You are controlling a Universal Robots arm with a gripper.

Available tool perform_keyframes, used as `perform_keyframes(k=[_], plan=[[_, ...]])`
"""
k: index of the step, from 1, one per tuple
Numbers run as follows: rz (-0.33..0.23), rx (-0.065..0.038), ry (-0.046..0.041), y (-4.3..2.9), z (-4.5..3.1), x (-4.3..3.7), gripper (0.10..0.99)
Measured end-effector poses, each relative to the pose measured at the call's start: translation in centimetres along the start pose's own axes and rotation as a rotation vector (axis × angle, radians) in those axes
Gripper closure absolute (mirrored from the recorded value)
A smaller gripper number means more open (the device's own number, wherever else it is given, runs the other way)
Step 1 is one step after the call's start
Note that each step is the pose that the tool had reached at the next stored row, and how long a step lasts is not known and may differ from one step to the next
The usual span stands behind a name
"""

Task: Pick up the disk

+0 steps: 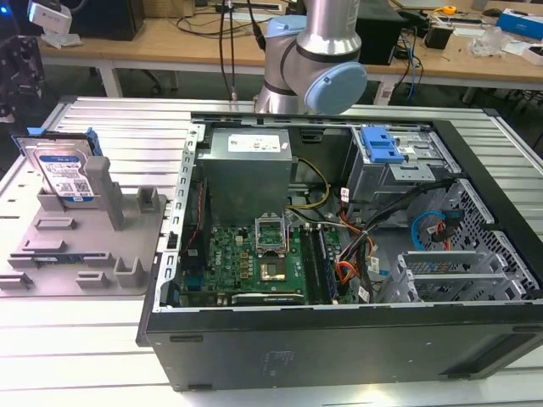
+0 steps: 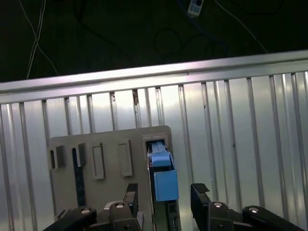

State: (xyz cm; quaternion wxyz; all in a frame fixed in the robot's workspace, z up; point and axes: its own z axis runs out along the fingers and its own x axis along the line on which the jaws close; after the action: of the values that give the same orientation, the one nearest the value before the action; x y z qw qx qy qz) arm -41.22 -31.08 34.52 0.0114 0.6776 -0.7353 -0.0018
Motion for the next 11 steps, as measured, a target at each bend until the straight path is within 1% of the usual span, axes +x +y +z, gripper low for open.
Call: perform_keyframes(k=[5,8,9,11], plan=[[-0.081,0.001,0.0016,0.07,0.27,-0.01,0.529],[-0.082,0.001,0.0016,0.07,0.32,-0.01,0.529],[-0.062,0.001,0.0012,0.06,0.45,-0.04,0.529],[-0.053,0.001,0.0010,0.07,0.53,-0.06,0.529]])
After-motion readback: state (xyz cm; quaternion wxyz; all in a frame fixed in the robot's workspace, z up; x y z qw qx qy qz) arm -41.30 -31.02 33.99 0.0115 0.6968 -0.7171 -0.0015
